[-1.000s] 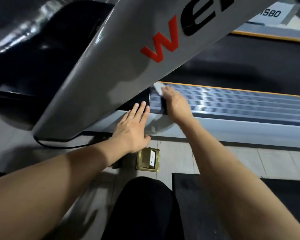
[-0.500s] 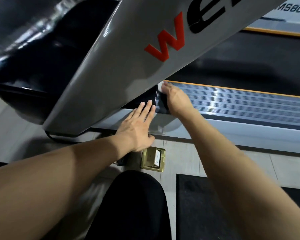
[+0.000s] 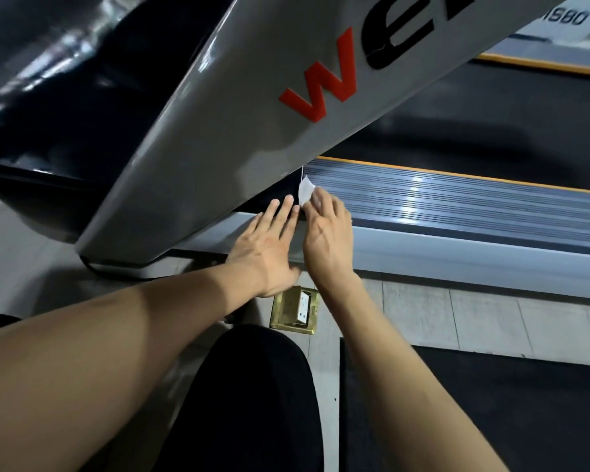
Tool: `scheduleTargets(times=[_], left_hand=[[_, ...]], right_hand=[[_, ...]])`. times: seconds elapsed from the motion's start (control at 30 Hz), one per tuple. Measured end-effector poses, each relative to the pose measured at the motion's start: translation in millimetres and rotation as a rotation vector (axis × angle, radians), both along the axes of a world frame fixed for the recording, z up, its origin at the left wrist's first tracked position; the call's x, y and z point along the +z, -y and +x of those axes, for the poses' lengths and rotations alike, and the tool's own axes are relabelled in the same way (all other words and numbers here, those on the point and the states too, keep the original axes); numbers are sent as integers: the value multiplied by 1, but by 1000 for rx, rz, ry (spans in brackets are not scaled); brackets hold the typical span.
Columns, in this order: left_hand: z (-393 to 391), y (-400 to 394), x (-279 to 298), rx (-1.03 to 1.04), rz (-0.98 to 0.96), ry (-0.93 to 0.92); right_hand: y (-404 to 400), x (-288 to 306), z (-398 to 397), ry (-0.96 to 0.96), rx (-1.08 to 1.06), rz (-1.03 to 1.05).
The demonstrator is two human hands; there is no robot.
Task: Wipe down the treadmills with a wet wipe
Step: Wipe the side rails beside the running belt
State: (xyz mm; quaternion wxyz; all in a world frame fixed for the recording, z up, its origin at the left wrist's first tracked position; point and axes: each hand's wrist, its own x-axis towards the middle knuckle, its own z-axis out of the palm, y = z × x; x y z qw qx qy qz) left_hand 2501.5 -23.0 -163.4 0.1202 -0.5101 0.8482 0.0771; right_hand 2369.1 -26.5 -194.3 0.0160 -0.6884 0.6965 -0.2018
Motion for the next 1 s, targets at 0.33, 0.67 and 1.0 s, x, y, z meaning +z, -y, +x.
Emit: scheduleTargets(times=[0.33,0.67,1.0], left_hand=[[-3,0,7,13,75,9],[-12,-1,8,56,73,32],[-31,-8,3,-200,-123,46]], right_hand=[[-16,-11,-138,119,-225,-27],[10,-6,-23,247,87,-10],[22,5,-134,232,-363,83]])
